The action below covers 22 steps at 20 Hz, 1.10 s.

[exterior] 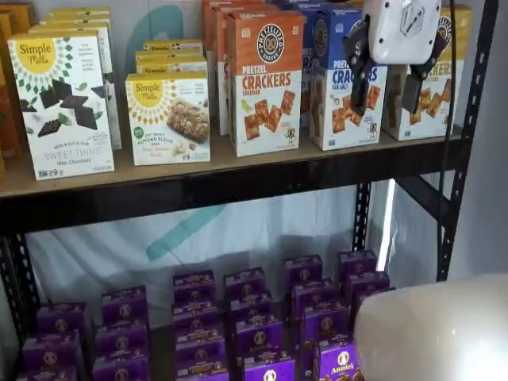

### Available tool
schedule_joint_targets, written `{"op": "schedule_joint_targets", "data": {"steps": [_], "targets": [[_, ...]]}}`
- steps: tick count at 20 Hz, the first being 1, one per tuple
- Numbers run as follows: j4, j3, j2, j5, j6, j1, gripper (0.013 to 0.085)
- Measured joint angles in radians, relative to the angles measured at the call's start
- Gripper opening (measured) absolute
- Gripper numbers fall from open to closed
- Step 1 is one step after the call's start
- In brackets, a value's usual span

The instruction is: Retrieve the yellow and white box located on the top shelf, the sixth one from the left

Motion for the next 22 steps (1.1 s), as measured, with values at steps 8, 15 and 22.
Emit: {"op": "schedule_joint_targets", "data": {"steps": [8, 15, 22], "targets": [[-0.072, -0.01, 0.059, -0.159, -0.204, -0.188, 0.085], [-0.042, -0.044, 0.143, -0.27, -0.357, -0.353, 0.085], [-0.007, -0.104, 0.227, -0.355, -0.446, -0.449, 0.085]]}}
